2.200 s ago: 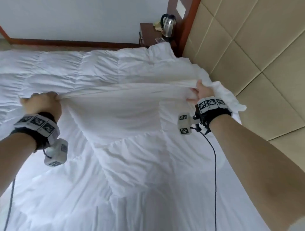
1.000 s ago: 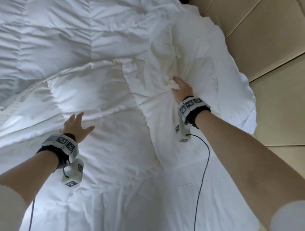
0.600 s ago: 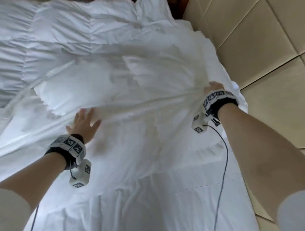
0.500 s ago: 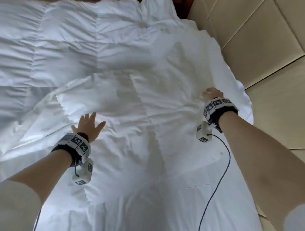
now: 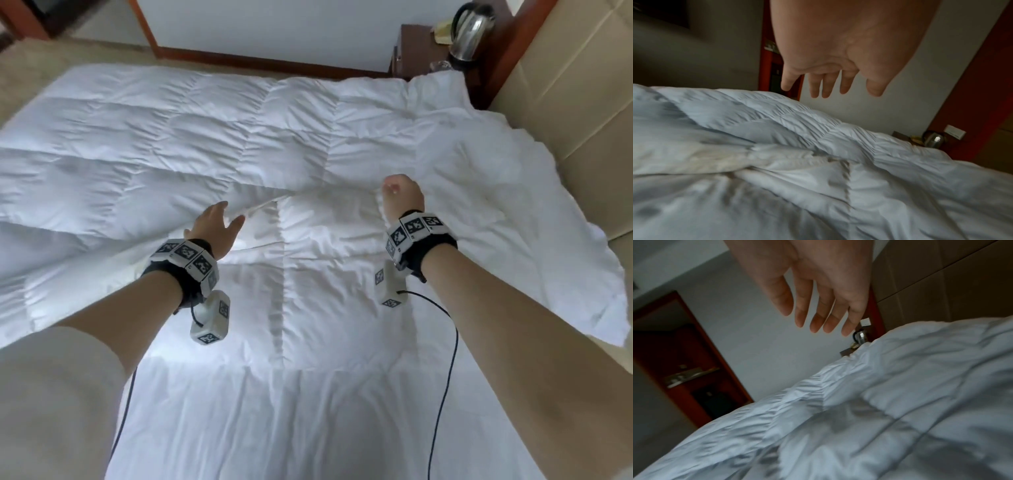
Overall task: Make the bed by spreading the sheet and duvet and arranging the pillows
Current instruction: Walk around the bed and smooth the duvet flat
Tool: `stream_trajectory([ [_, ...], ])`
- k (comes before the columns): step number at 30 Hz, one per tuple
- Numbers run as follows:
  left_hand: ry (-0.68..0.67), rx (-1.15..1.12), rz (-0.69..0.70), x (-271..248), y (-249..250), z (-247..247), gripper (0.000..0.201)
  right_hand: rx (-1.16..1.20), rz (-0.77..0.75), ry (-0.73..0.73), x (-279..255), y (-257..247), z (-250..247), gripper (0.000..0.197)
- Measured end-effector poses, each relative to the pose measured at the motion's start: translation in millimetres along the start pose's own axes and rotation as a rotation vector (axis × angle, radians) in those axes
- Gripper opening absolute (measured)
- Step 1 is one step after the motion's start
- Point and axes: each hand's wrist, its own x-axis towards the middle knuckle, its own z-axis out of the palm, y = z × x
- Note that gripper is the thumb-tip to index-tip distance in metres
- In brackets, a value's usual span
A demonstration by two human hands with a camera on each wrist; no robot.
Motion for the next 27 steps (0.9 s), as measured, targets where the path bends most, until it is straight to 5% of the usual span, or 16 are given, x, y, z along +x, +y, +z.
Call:
stream_trajectory([
  [10,0.221,-0.139,-0.225,-114,-220,-117,0.057,-0.043,-0.149,-0.311,-164,-156,167,0.03],
  [15,0.254,-0.158,-0.389,-181,-394,-167,0.056,-0.104,-0.18,-0.481,-273,-228,290,0.033],
  [21,0.256,-0.159,-0.515,-234,-576,-218,0.055,-0.197,-0.115,-0.639,-385,-283,436,0.046],
  [27,0.251,-0.234,-0.609,-270,-713,-237,0.055,-0.087,0.141,-0.768,-467,-338,574,0.055],
])
